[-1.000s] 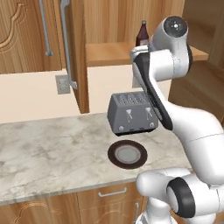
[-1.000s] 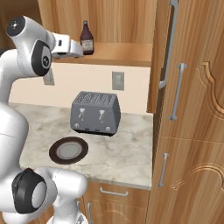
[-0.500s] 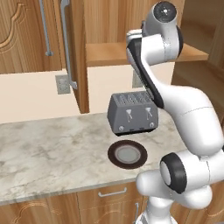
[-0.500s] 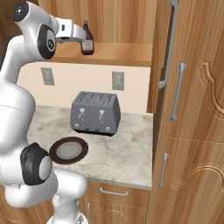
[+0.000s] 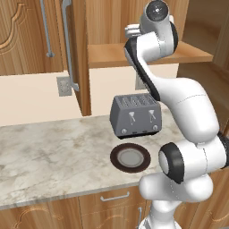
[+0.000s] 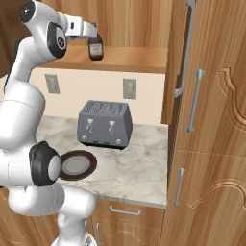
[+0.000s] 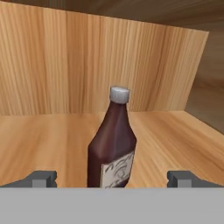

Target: Move the hot dog bun to the plate on the dining table and place the condiment next to that plate. Then navigate to the fridge and take the sausage and place it on the plate as well.

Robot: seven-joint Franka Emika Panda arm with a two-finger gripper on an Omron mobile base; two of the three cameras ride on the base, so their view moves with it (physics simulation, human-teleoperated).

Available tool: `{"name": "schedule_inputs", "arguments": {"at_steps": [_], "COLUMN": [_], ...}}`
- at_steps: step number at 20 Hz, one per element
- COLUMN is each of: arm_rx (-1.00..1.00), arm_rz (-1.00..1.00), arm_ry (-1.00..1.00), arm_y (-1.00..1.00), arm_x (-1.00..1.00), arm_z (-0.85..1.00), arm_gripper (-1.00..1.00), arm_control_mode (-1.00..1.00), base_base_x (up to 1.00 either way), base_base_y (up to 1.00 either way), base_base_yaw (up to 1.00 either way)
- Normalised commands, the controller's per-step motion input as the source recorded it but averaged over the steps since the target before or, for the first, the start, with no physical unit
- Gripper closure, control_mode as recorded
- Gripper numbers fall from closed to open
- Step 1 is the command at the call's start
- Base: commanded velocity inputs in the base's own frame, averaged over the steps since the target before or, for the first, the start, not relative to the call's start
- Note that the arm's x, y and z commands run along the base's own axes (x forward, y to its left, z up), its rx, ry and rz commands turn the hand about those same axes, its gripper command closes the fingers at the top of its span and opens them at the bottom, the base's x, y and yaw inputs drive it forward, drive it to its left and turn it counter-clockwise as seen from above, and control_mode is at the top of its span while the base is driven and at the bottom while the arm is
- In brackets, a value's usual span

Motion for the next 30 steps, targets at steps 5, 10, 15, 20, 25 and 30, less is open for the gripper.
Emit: {"name": "schedule_inputs", "arguments": {"at_steps": [5, 10, 15, 20, 25, 30], "arm_rx": [0.00, 0.00, 0.00, 0.00, 0.00, 0.00], "arm_rz": [-0.09, -0.10, -0.10, -0.09, -0.08, -0.06], "arm_ry": [-0.02, 0.00, 0.00, 0.00, 0.00, 0.00], "arm_y": [0.00, 0.00, -0.04, -0.14, -0.16, 0.00], "arm_x": [0.37, 0.35, 0.26, 0.27, 0.20, 0.09], "arm_z": [0.02, 0.00, 0.00, 0.00, 0.00, 0.00], "arm_gripper": [-1.00, -1.00, -1.00, -1.00, -1.00, 1.00], "arm_control_mode": [-1.00, -1.00, -1.00, -1.00, -1.00, -1.00], "base_base_x": [0.00, 0.00, 0.00, 0.00, 0.00, 0.00], "base_base_y": [0.00, 0.00, 0.00, 0.00, 0.00, 0.00], "base_base_yaw": [0.00, 0.00, 0.00, 0.00, 0.00, 0.00]}}
